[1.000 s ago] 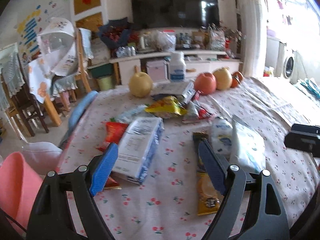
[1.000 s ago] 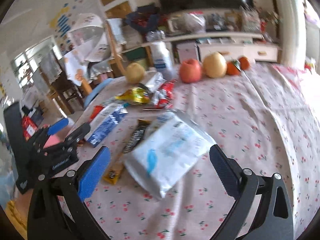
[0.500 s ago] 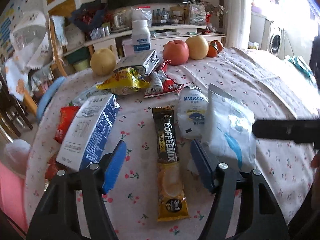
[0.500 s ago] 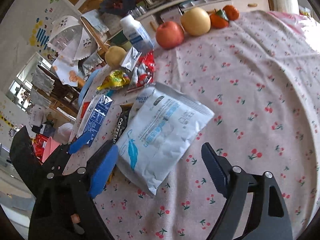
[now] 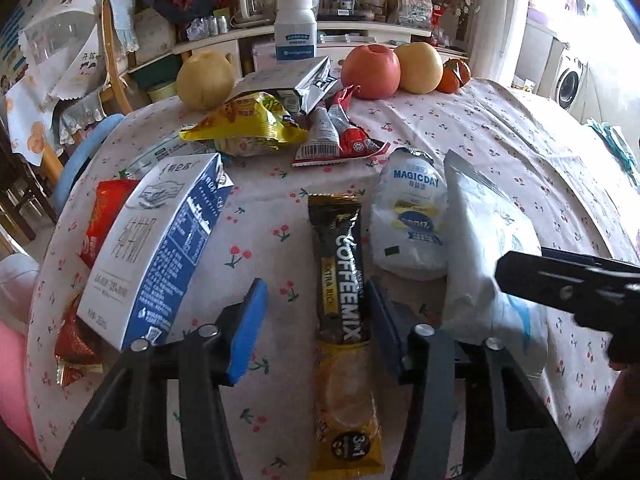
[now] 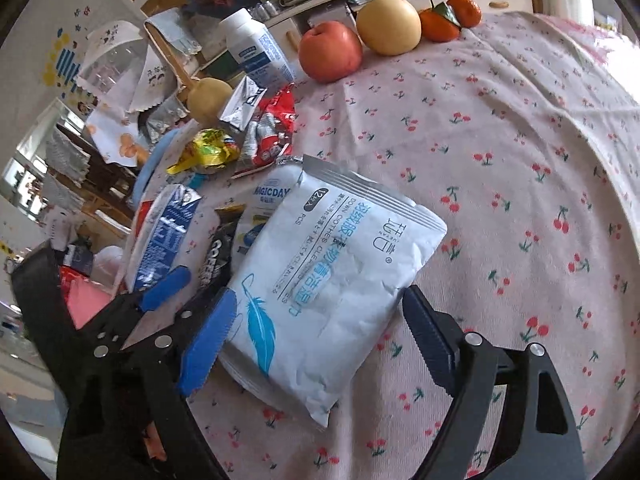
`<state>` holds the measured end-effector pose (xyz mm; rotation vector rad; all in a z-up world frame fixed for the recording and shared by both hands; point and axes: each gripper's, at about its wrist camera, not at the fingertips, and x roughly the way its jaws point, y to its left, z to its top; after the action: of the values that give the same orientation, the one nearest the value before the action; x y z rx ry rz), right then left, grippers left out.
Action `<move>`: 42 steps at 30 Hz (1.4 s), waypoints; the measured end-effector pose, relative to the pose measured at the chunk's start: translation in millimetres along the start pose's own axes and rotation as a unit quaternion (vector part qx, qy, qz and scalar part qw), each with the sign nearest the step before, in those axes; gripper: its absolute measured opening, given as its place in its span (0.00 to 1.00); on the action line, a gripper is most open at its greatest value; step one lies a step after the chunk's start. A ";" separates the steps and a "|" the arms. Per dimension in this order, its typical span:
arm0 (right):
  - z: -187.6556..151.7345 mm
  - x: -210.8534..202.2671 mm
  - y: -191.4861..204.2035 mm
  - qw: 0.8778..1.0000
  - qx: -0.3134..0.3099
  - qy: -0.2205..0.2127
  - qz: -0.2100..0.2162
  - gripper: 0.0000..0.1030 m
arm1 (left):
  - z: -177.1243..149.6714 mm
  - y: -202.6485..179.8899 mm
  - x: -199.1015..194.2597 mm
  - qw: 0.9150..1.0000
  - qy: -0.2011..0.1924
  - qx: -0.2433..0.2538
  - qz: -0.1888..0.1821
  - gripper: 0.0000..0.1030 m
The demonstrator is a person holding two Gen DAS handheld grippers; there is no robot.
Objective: Collect trash
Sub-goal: 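Grasp the feather-print wipes pack with the right gripper while the left grasps the COFFEEMIX sachet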
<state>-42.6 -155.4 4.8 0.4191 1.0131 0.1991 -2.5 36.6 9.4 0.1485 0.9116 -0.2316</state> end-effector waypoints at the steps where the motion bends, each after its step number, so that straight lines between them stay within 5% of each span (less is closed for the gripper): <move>1: 0.9 1.9 -0.4 1.000 0.000 0.000 -0.005 0.82 | 0.6 -0.8 0.6 1.000 -0.001 -0.001 -0.001 0.45; 5: 5.2 5.8 0.3 1.000 0.003 -0.007 -0.010 0.86 | 2.1 -3.8 -0.3 1.000 -0.004 0.000 -0.002 0.28; 10: 8.9 9.9 2.5 1.000 0.006 -0.027 -0.016 0.88 | 2.8 -0.9 -1.8 1.000 -0.006 -0.011 -0.008 0.24; 28: 0.3 32.2 36.9 0.991 -0.102 -0.024 -0.086 0.95 | 3.6 40.9 -25.4 0.994 -0.042 -0.087 -0.049 0.23; 42: -3.4 31.8 39.2 0.986 -0.133 -0.028 -0.097 0.79 | 7.5 62.8 -38.0 0.986 -0.074 -0.115 -0.094 0.23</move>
<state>-27.8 -108.0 -4.7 0.0821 0.9507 0.1436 -2.8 100.7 46.0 -0.1681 0.7984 -0.3054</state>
